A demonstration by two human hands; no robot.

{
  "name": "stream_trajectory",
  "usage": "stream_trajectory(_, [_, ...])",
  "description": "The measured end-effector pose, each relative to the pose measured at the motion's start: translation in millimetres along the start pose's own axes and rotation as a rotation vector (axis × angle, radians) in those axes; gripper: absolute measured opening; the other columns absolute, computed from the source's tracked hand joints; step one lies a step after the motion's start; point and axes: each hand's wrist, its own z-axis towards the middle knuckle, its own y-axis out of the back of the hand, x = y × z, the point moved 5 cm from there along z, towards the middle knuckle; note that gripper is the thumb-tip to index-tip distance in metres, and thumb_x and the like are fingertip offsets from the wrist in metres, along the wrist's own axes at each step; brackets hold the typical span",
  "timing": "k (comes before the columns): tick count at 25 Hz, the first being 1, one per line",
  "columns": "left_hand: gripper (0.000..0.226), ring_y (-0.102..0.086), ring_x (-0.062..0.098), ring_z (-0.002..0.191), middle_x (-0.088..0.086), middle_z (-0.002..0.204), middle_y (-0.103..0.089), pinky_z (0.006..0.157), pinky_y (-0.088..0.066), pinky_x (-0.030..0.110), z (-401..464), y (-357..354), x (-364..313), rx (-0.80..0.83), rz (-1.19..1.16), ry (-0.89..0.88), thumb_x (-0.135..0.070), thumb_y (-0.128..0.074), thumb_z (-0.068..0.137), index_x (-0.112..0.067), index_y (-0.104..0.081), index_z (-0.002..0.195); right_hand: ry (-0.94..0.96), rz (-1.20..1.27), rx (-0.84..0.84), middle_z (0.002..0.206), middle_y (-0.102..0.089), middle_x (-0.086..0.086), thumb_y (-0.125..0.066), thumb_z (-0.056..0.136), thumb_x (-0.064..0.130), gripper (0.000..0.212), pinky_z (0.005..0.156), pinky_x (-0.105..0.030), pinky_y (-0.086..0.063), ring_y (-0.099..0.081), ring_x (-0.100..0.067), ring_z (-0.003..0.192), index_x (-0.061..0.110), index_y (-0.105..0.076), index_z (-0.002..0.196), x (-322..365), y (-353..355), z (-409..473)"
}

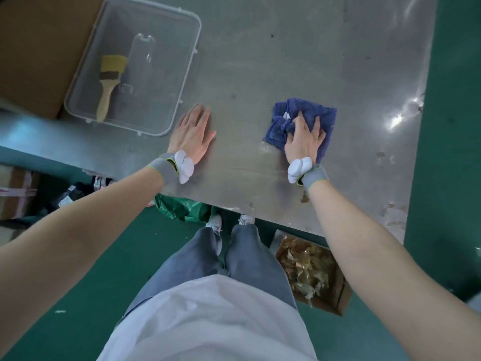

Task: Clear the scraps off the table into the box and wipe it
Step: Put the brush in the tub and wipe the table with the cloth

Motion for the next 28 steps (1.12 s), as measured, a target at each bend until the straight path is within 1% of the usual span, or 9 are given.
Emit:
stream_trajectory(4, [0.065,-0.020,0.029,0.147,0.016,0.157,-0.021,0.120,-0.017,0.036,-50.4,-0.4,40.5,0.022,0.034,-0.014,-0.027,-0.047,0.096,0.001,-0.022,0.149,0.144,0.025,0.092,0.153,-0.034,0.002,-0.046,0.092,0.017,0.047,0.116,-0.055,-0.009,-0.009,-0.033,0.147,0.021,-0.039,0.138,79.5,-29.0,-14.7])
stream_trajectory(8, [0.062,-0.029,0.032,0.143,0.017,0.154,-0.028,0.118,-0.025,0.038,-67.7,-7.6,56.3,0.093,0.088,-0.092,-0.024,-0.050,0.094,0.006,-0.030,0.145,0.319,-0.001,0.158,0.149,-0.039,0.007,-0.048,0.089,0.016,0.040,0.113,-0.056,-0.012,-0.012,-0.037,0.145,0.018,-0.047,0.128,139.0,-48.0,-35.0])
stream_trajectory(10, [0.057,-0.034,0.033,0.140,0.018,0.152,-0.032,0.117,-0.027,0.038,-66.2,-7.8,58.7,0.100,0.077,-0.107,-0.020,-0.050,0.093,0.006,-0.035,0.143,0.390,-0.040,0.157,0.150,-0.039,0.007,-0.049,0.085,0.022,0.038,0.111,-0.057,-0.016,-0.015,-0.040,0.144,0.019,-0.050,0.123,151.7,-55.1,-51.7])
stream_trajectory(12, [0.052,-0.038,0.034,0.137,0.019,0.150,-0.036,0.116,-0.030,0.039,-64.4,-5.7,58.5,0.088,0.067,-0.126,-0.012,-0.047,0.092,0.006,-0.039,0.140,0.458,-0.112,0.150,0.149,-0.039,0.005,-0.050,0.082,0.033,0.041,0.109,-0.057,-0.020,-0.019,-0.042,0.142,0.021,-0.051,0.121,155.1,-60.3,-68.4])
stream_trajectory(14, [0.050,-0.038,0.034,0.138,0.019,0.150,-0.037,0.117,-0.029,0.037,-63.6,-2.8,54.4,0.078,0.057,-0.128,-0.009,-0.044,0.093,0.006,-0.039,0.140,0.480,-0.171,0.141,0.148,-0.039,0.001,-0.049,0.083,0.040,0.041,0.107,-0.058,-0.021,-0.020,-0.044,0.141,0.023,-0.051,0.120,151.9,-63.6,-75.9])
stream_trajectory(18, [0.051,-0.034,0.032,0.140,0.016,0.152,-0.034,0.115,-0.030,0.038,-63.5,0.7,40.2,0.029,-0.010,-0.023,-0.013,-0.043,0.095,0.004,-0.035,0.143,0.448,-0.204,0.145,0.148,-0.040,-0.003,-0.050,0.088,0.034,0.037,0.109,-0.056,-0.022,-0.022,-0.043,0.141,0.022,-0.052,0.123,146.0,-64.4,-72.0])
stream_trajectory(20, [0.053,-0.031,0.032,0.142,0.018,0.153,-0.032,0.116,-0.028,0.039,-67.1,-1.9,25.0,0.017,-0.002,-0.029,-0.015,-0.045,0.094,0.002,-0.035,0.143,0.388,-0.187,0.123,0.149,-0.039,-0.002,-0.048,0.089,0.032,0.037,0.111,-0.055,-0.019,-0.018,-0.042,0.143,0.023,-0.052,0.125,131.2,-60.6,-68.7])
stream_trajectory(23, [0.052,-0.027,0.032,0.144,0.018,0.155,-0.029,0.118,-0.022,0.038,-71.6,-5.1,-4.7,0.000,0.033,-0.071,-0.018,-0.046,0.095,0.001,-0.036,0.143,0.272,-0.163,0.079,0.152,-0.033,0.001,-0.047,0.090,0.033,0.040,0.114,-0.056,-0.014,-0.012,-0.040,0.145,0.023,-0.049,0.129,83.1,-44.9,-61.6])
stream_trajectory(28, [0.054,-0.022,0.028,0.147,0.013,0.157,-0.026,0.120,-0.019,0.037,-79.3,-19.9,-50.2,0.052,0.082,-0.146,-0.025,-0.041,0.098,-0.004,-0.031,0.147,0.108,-0.182,0.026,0.158,-0.024,0.005,-0.045,0.091,0.034,0.044,0.116,-0.060,-0.007,-0.006,-0.042,0.146,0.019,-0.044,0.133,-9.5,-10.7,-52.9])
